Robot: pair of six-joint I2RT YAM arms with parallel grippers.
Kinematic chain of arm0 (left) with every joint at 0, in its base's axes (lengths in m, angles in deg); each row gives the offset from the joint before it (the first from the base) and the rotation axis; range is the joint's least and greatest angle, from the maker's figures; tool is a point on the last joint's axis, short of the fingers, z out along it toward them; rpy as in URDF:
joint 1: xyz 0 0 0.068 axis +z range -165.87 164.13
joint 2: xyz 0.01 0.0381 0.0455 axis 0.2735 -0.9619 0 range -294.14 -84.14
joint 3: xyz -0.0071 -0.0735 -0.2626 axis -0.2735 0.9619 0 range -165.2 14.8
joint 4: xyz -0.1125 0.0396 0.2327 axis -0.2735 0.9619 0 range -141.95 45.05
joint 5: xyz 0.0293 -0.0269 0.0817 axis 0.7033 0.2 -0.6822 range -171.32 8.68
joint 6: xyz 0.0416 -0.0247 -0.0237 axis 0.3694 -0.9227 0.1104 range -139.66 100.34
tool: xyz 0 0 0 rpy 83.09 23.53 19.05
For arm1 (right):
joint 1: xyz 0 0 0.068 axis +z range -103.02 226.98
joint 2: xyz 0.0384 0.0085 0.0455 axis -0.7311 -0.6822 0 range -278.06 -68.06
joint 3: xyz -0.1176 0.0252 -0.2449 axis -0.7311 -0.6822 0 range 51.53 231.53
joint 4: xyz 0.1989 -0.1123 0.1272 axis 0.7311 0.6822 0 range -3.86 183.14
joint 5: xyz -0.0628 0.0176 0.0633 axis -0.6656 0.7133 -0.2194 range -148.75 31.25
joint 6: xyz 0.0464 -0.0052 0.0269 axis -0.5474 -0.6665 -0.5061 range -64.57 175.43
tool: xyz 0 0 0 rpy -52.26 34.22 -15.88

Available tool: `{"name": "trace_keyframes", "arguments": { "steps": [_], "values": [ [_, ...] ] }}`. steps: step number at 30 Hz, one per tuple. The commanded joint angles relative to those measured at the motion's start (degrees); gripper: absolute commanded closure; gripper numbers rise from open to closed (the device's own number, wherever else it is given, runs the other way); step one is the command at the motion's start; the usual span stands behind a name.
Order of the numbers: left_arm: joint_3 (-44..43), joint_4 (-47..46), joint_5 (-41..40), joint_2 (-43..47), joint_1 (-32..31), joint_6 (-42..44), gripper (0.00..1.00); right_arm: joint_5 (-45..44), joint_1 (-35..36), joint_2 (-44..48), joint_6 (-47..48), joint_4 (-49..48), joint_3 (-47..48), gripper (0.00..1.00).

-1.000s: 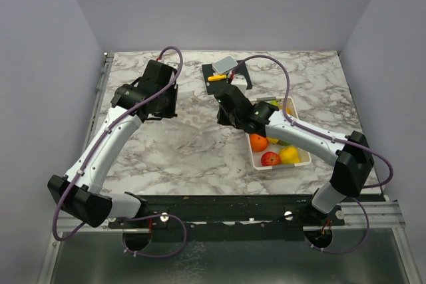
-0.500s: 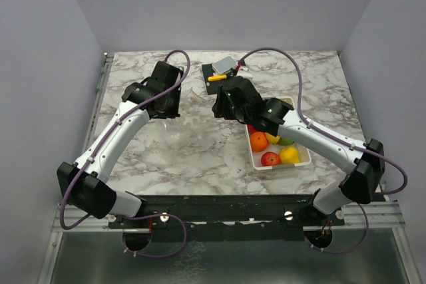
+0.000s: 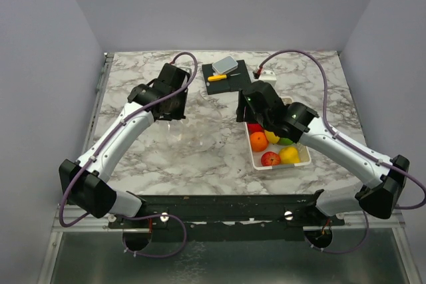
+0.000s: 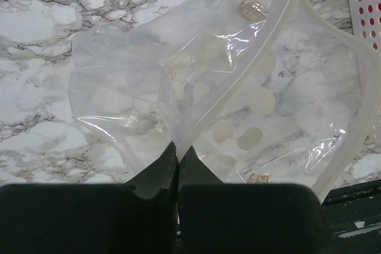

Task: Place the food in the zip-top bag and seal the zipper
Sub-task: Open the zipper of the food storage bag, then pick up the fake fruit from the bin.

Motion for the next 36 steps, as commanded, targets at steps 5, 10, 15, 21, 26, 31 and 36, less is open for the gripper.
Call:
{"name": "trace_keyframes", "arguments": {
  "steps": [5,10,15,21,26,31,36],
  "values": [
    [2.6,-2.2,-0.7,-0.1,-2.0,-1.2,1.0,-0.8,-7.5,4.8,2.4,6.6,-9.8,0.31],
    [3.5,-2.6,-1.1,0.3,-2.5,-1.3,1.0,2.1,-10.6,6.6,2.3,6.0,-14.6,0.26],
    [4.4,-3.0,-0.5,0.9,-3.1,-1.7,1.0,6.7,-14.9,7.6,2.6,2.6,-19.2,0.2],
    [5.1,-2.9,-0.4,1.7,-3.8,-2.0,1.0,9.0,-18.2,5.3,3.2,0.6,-20.7,0.16],
    [5.6,-2.9,-0.7,2.1,-4.2,-2.3,1.0,10.4,-19.9,3.3,3.4,-0.9,-20.5,0.15],
    [5.8,-2.9,-1.0,2.4,-4.2,-2.1,1.0,11.1,-22.0,1.8,3.6,-1.9,-20.5,0.15],
    [5.4,-2.8,-1.2,2.2,-4.3,-1.8,1.0,12.2,-23.0,0.1,3.6,-3.3,-20.7,0.15]
  ]
}}
